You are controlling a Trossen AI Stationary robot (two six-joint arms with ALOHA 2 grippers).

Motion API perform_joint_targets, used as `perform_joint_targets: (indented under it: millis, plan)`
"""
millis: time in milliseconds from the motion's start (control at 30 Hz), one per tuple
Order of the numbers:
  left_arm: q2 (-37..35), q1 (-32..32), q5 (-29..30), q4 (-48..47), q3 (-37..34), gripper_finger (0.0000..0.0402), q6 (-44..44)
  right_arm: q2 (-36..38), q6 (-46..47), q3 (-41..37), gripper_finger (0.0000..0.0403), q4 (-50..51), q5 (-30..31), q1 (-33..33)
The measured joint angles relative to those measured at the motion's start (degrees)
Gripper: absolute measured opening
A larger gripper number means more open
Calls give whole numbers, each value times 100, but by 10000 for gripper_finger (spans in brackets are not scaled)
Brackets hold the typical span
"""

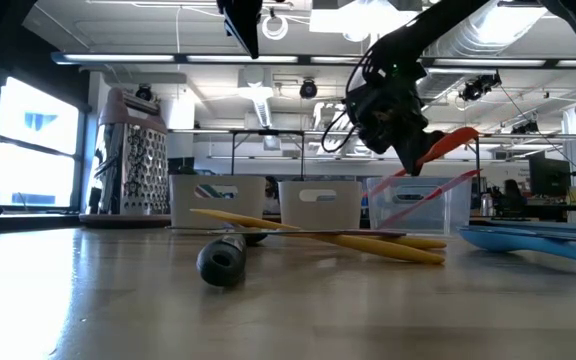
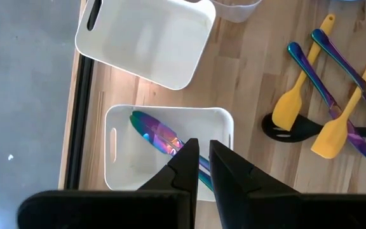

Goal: Pick & Place Kitchen Items
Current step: Put the orange spatula into the transparent bin

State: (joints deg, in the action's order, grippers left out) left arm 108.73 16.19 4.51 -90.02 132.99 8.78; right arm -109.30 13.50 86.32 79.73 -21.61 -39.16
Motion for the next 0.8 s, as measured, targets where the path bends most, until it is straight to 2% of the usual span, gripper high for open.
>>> perform_joint_targets:
  millis: [167,467,800]
  plan:
    - [0,0,-2,0,0,31,-2,0,204,0,35,6,-298,2]
    - [2,-2,-252,0,0,31,-2,4,297,0,43,53,-237,2]
    - [2,-2,-251,0,0,31,54,9,300,0,44,61,-280,3]
